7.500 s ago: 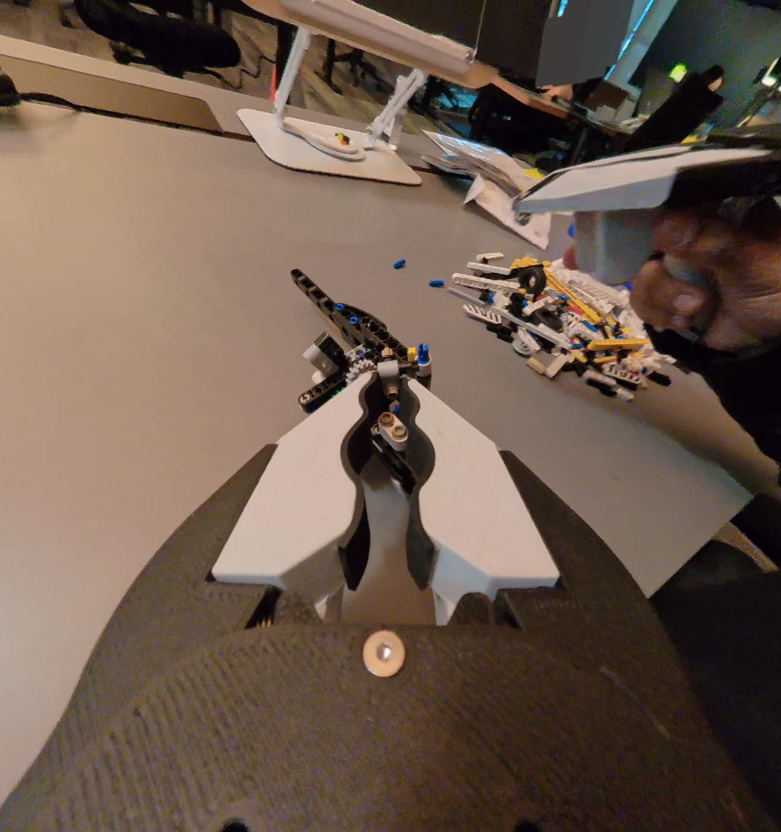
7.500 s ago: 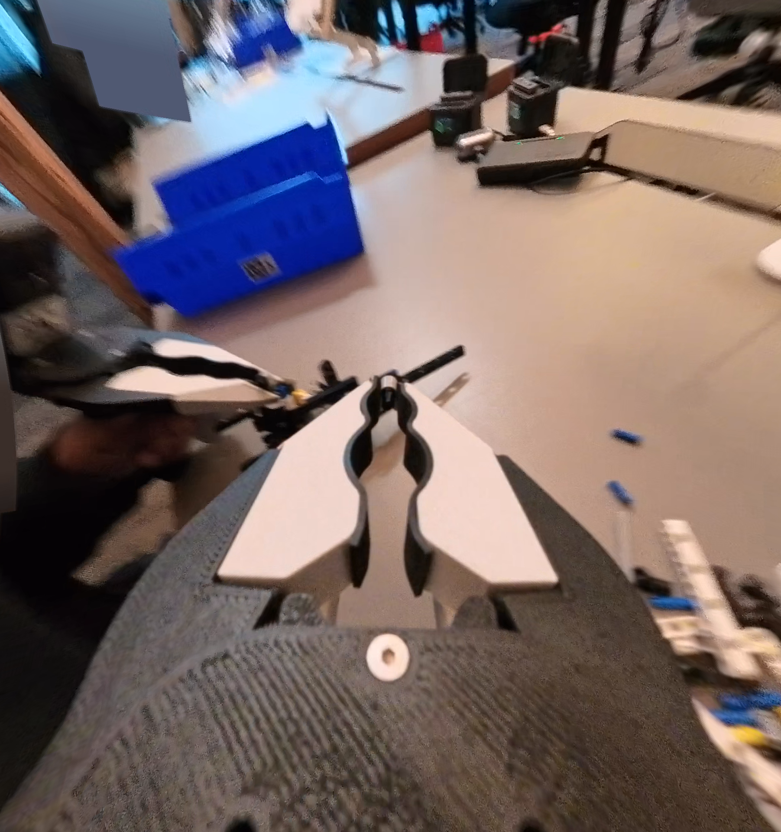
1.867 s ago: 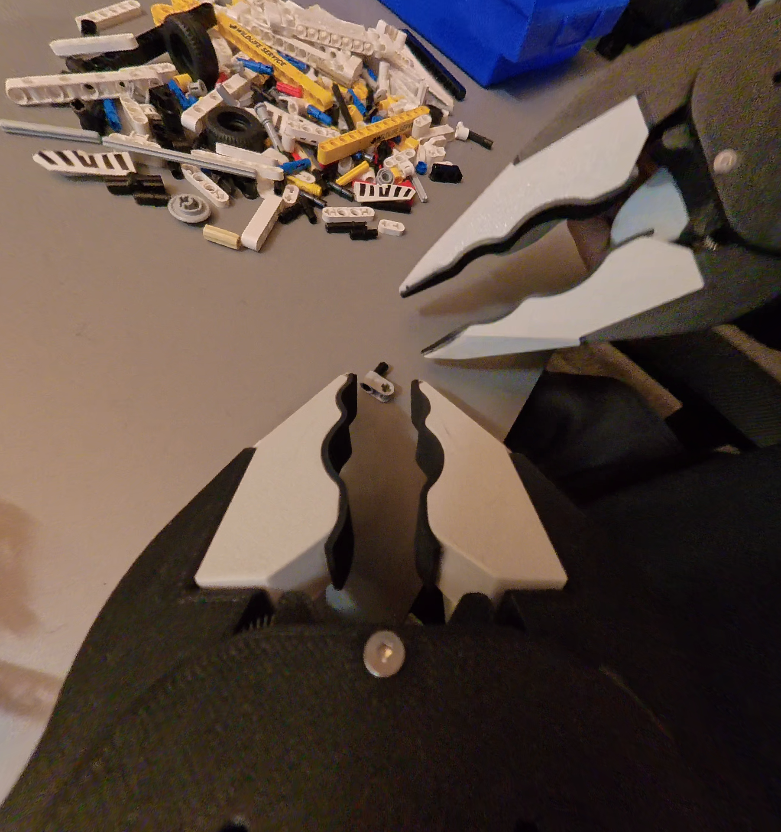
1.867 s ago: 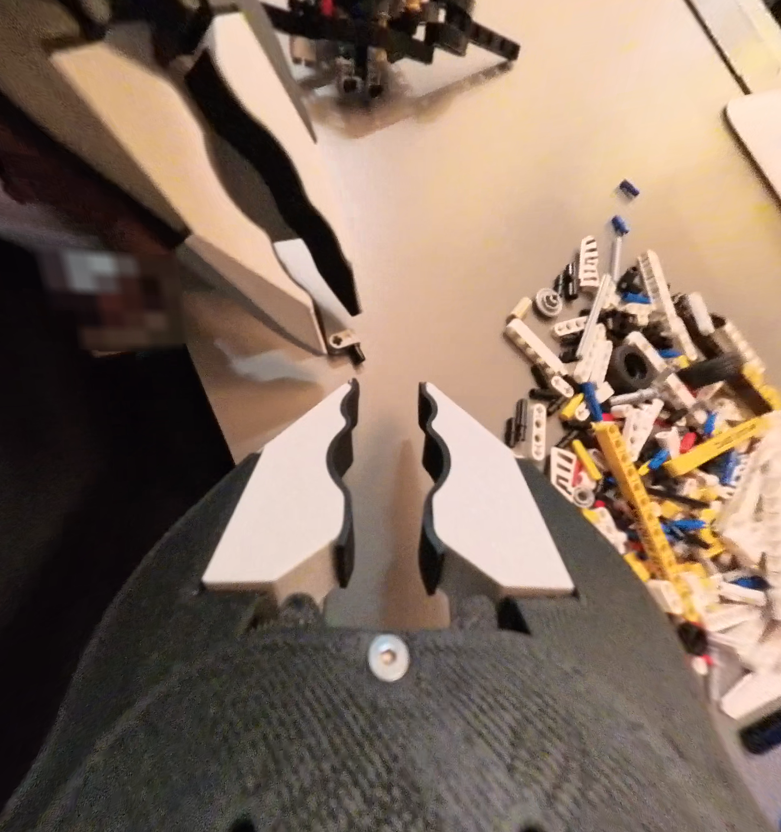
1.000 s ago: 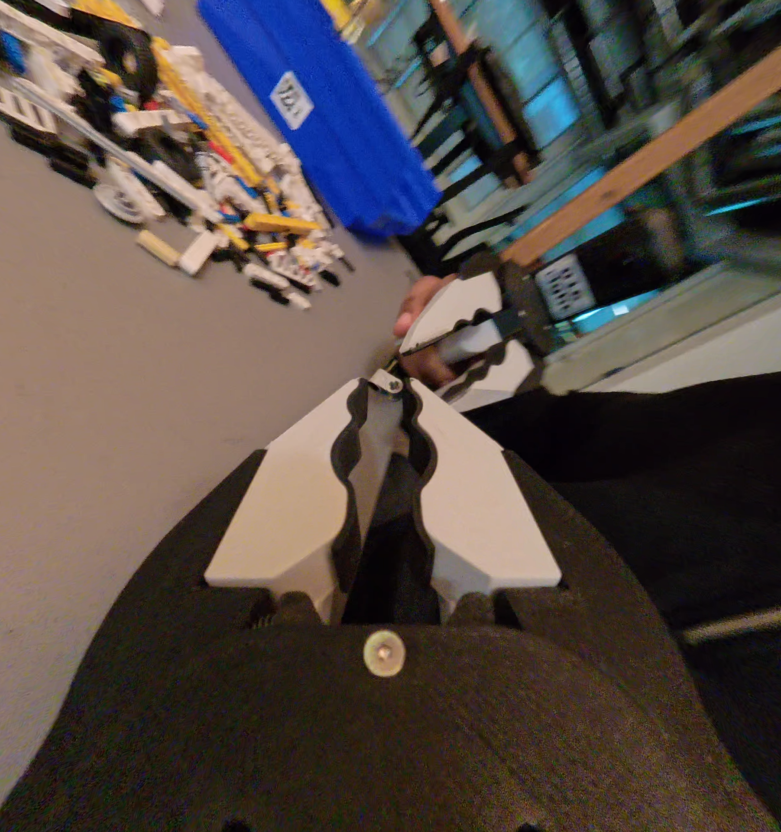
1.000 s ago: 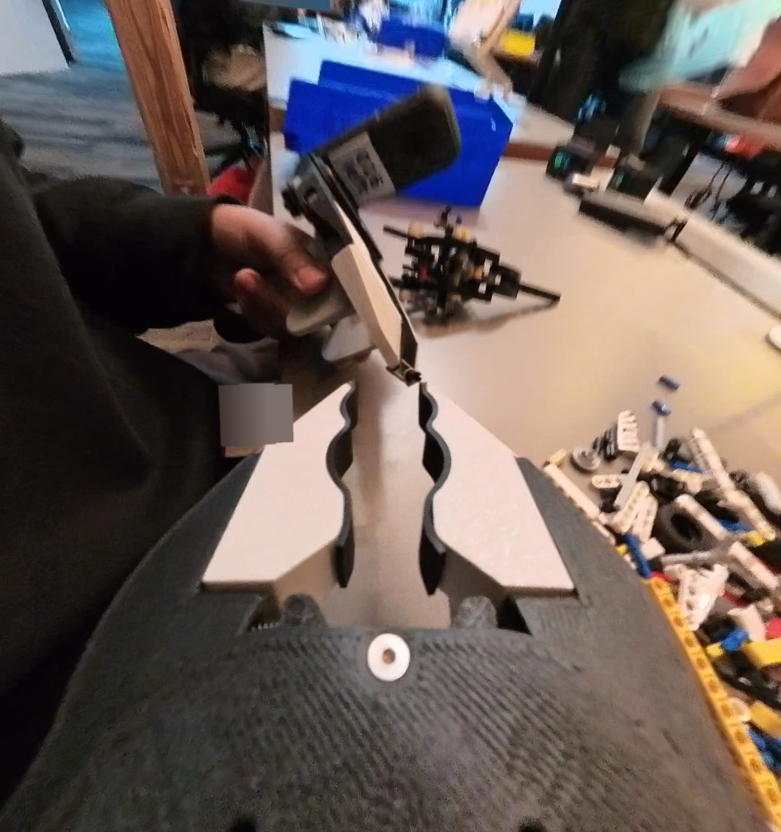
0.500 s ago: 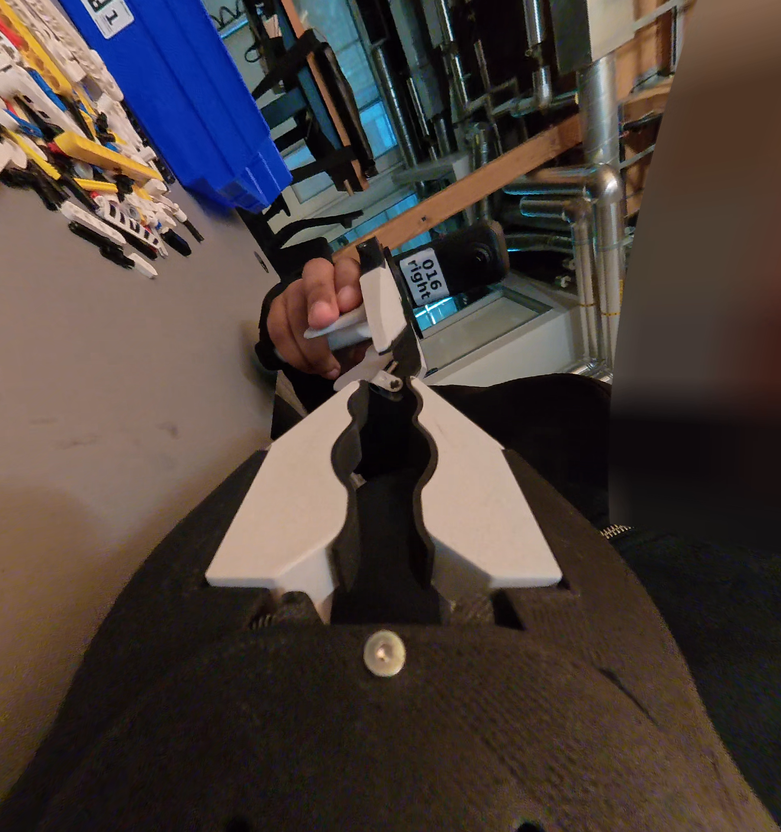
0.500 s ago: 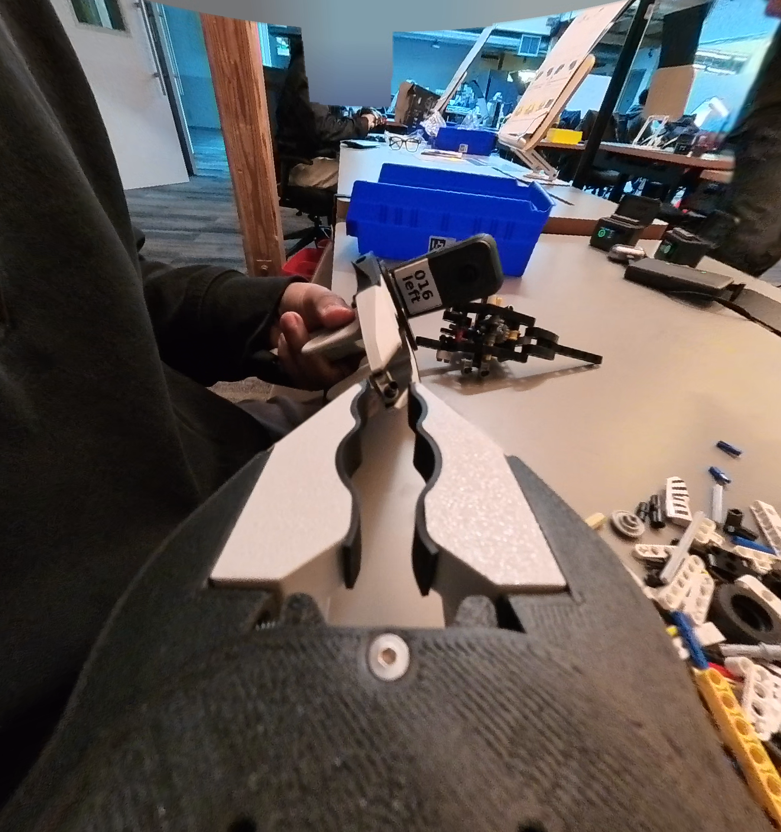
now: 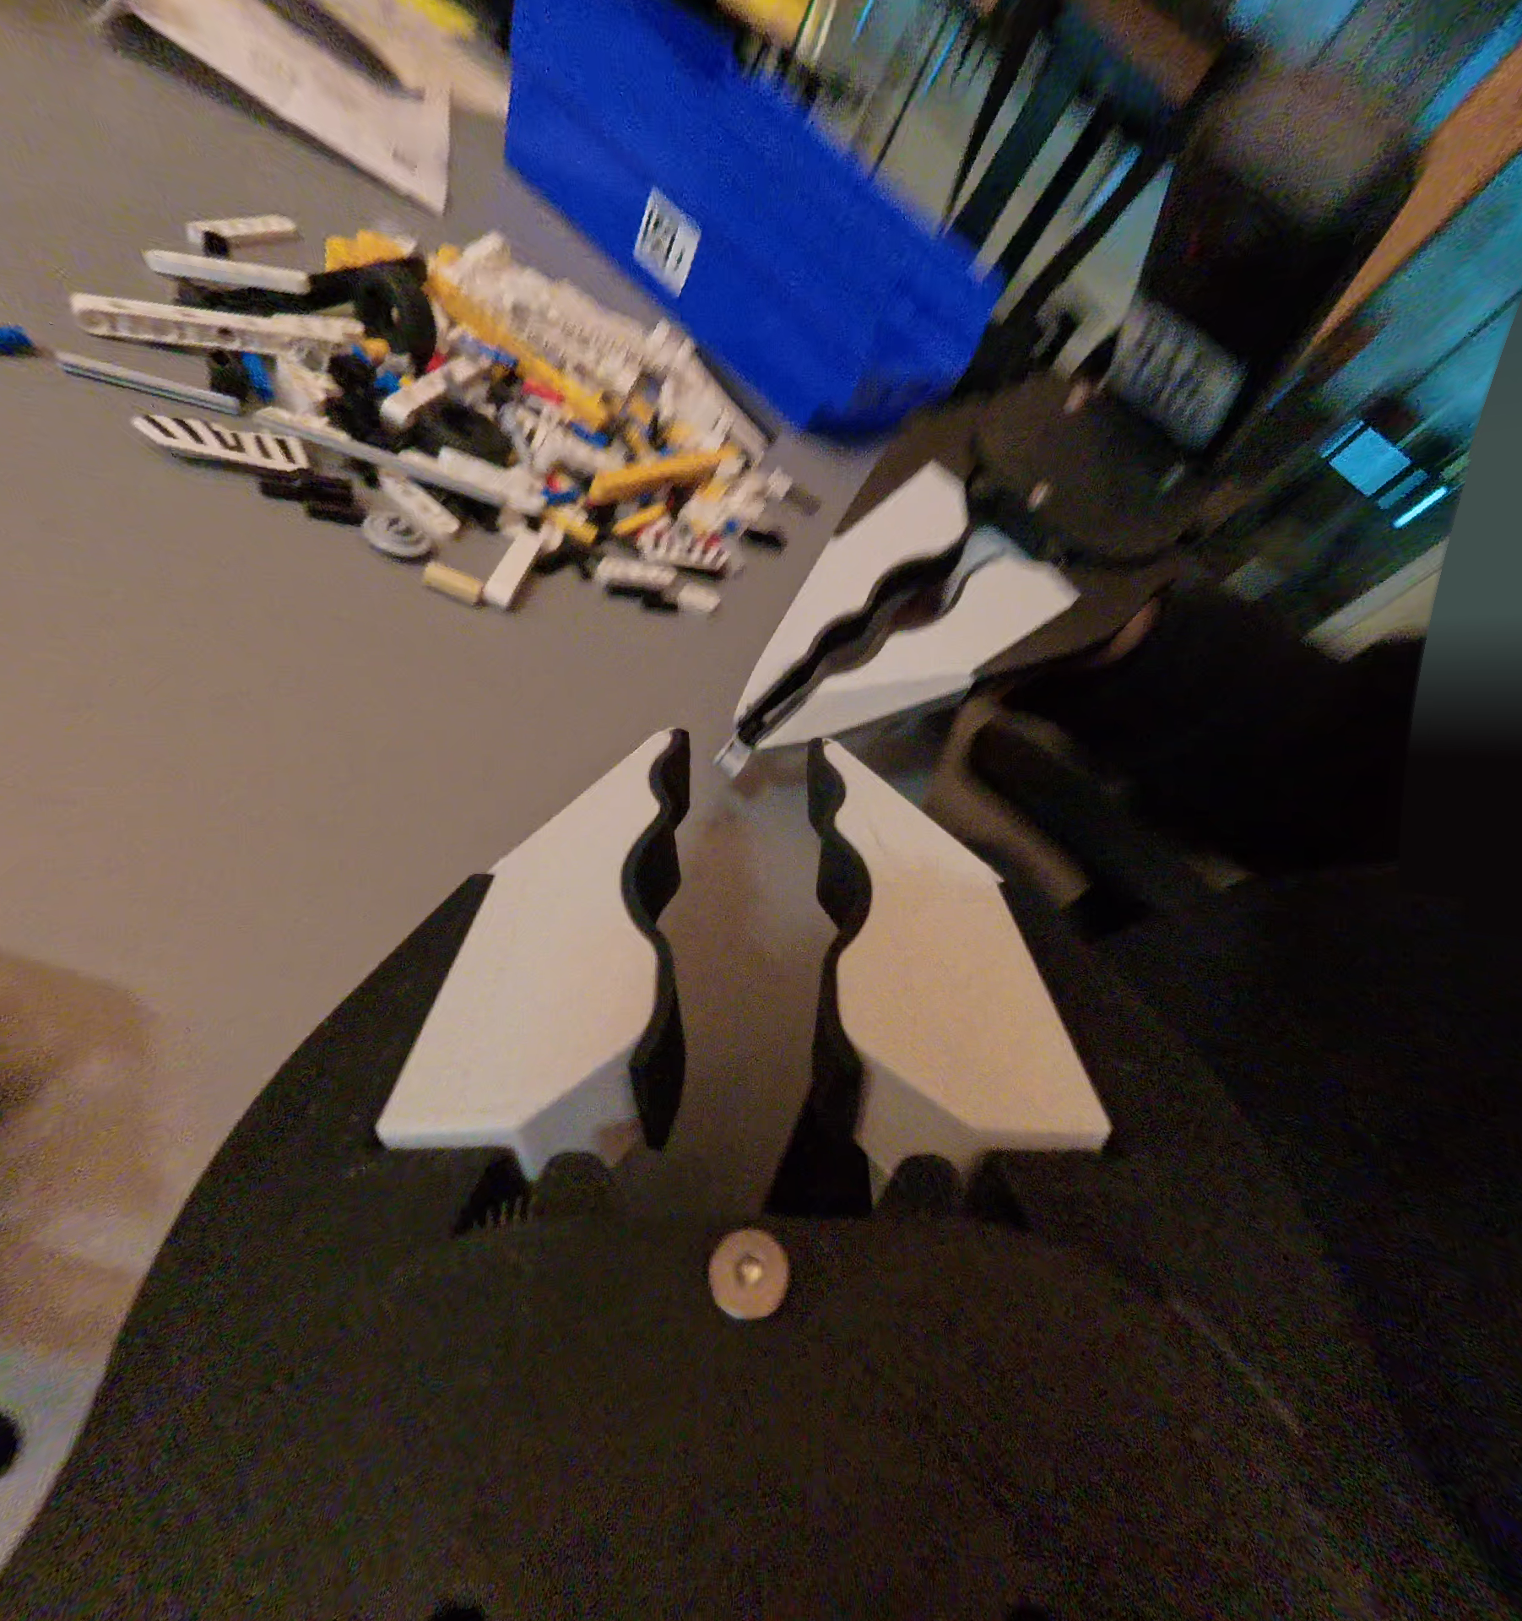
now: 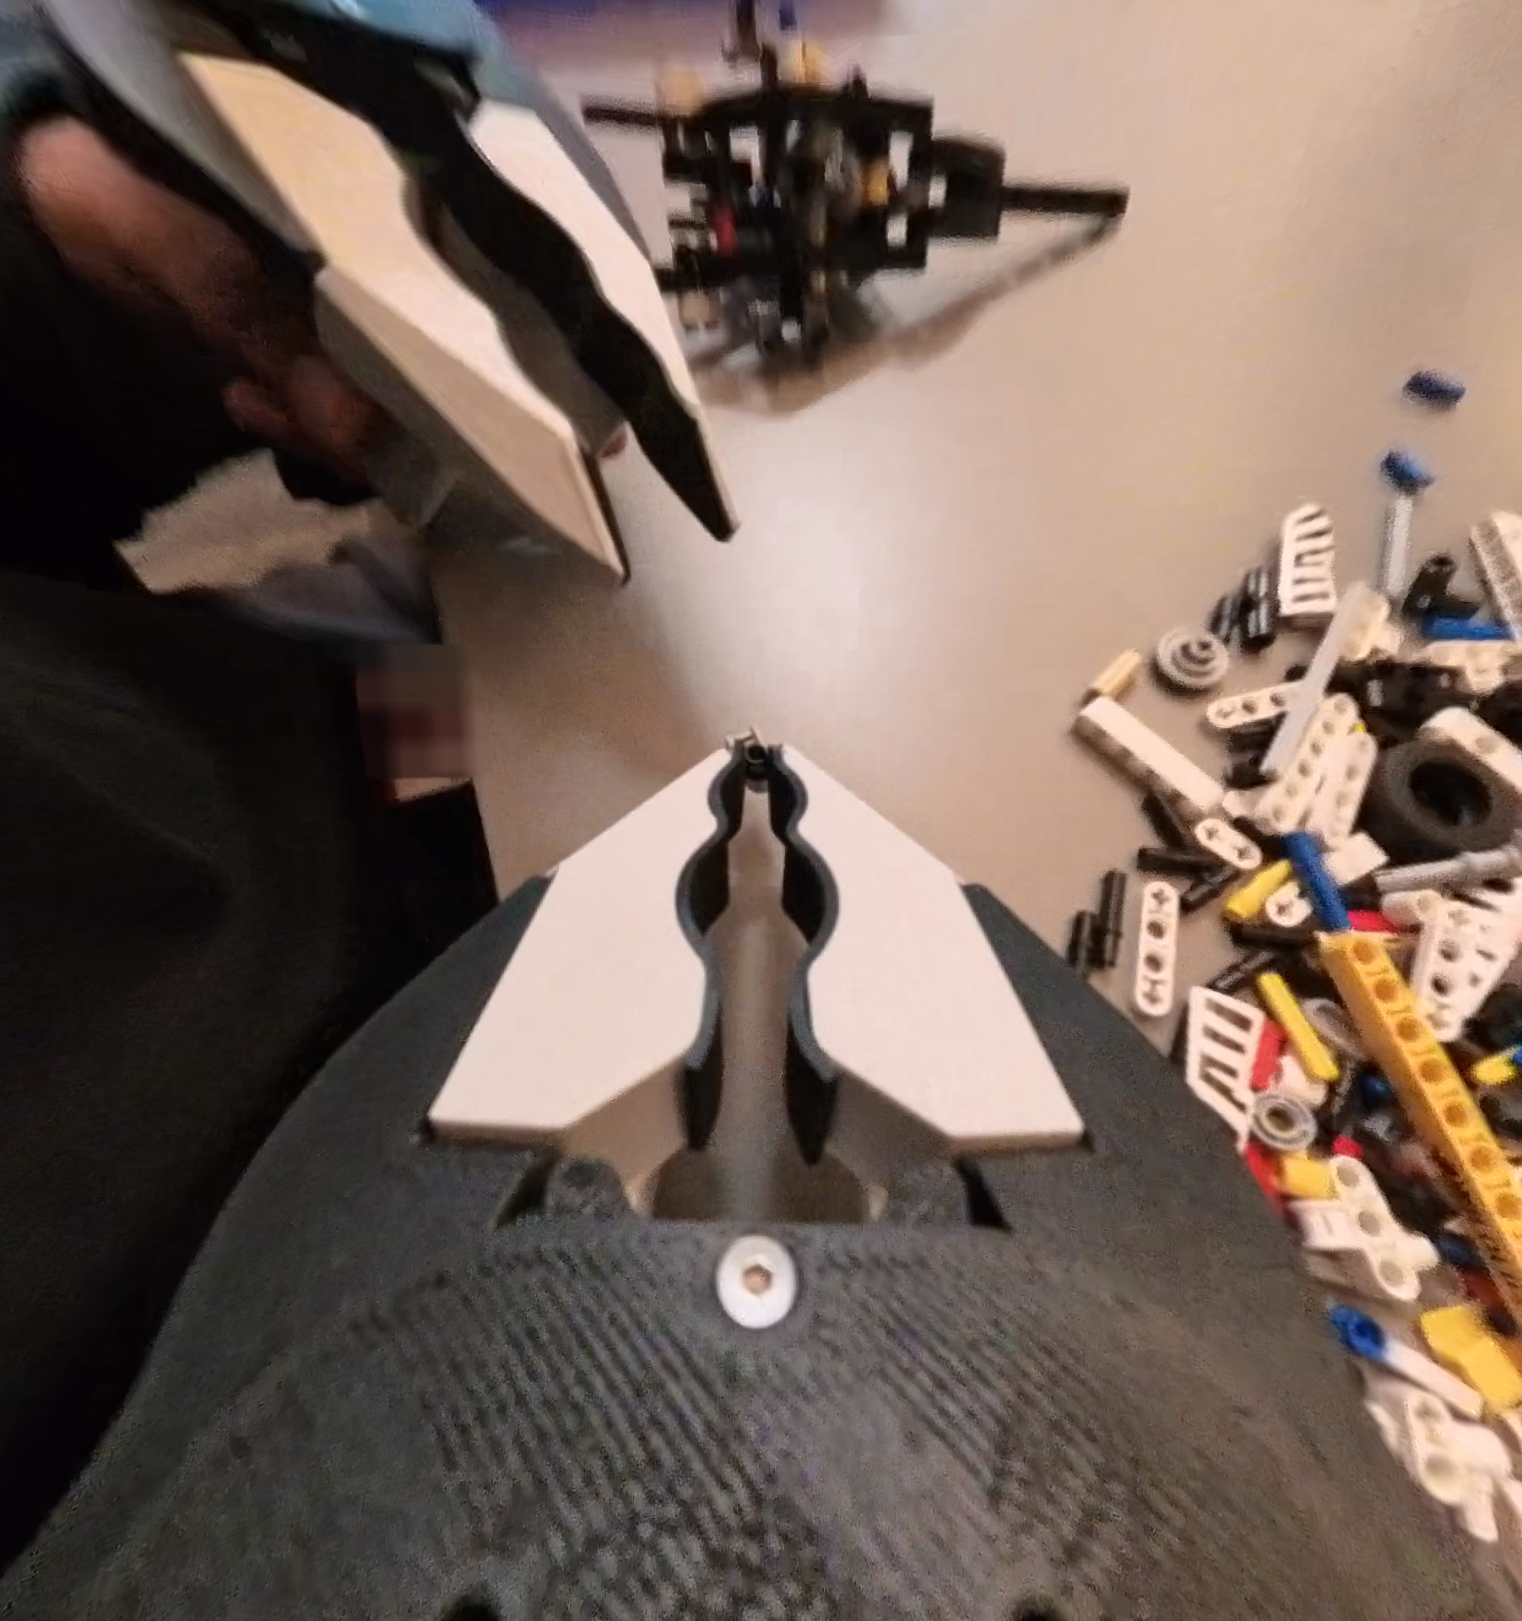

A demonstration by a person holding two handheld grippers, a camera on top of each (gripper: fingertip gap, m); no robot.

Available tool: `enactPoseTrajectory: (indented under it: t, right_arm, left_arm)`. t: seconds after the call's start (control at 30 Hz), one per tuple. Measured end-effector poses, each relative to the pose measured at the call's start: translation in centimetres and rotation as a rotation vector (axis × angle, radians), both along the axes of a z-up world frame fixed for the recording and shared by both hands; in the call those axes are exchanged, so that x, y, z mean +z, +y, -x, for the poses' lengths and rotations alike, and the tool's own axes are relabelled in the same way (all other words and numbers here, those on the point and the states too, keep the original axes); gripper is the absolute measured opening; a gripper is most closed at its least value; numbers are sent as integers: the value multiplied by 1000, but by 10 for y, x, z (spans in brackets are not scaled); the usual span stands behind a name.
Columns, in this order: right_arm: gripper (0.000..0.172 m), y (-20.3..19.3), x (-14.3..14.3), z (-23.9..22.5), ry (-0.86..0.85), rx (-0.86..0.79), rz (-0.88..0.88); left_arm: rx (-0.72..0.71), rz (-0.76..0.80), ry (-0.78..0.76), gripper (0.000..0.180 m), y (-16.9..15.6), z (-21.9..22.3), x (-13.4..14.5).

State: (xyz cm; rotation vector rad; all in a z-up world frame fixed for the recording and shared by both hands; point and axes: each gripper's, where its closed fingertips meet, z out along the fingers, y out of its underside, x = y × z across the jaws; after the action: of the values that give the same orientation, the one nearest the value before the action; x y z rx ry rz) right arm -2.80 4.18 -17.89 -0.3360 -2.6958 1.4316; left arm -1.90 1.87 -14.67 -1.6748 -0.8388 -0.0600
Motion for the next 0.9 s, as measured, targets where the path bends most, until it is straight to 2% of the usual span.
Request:
enactPoseTrajectory:
  t: [0.07,0.13,0.23,0.43,0.53,0.63,0.9]
  right_arm:
    - [2,-3,-10,-3,-7,15,-44]
    - [2,-7,-13,-8,-30,39,-40]
    - [2,-10,-15,-11,-62,53,-46]
    - [5,-10,-19,-14,-79,68,-62]
    - [17,-9,-22,-12,-86,58,-82]
    - [20,-5,-24,-11,-73,57,-97]
    - [18,-6,-17,-11,-61,74,-61]
  left_arm:
    - [-11,240,100,23,3,0,-20]
    - [-36,375,163,20,8,0,-33]
    - [-140,368,118,24,23,-11,-40]
    - [-152,409,41,21,22,-10,-51]
    - [-179,468,35,20,23,-13,-59]
    - [-171,481,49,18,22,-12,-59]
    - [-167,478,44,17,21,-12,-58]
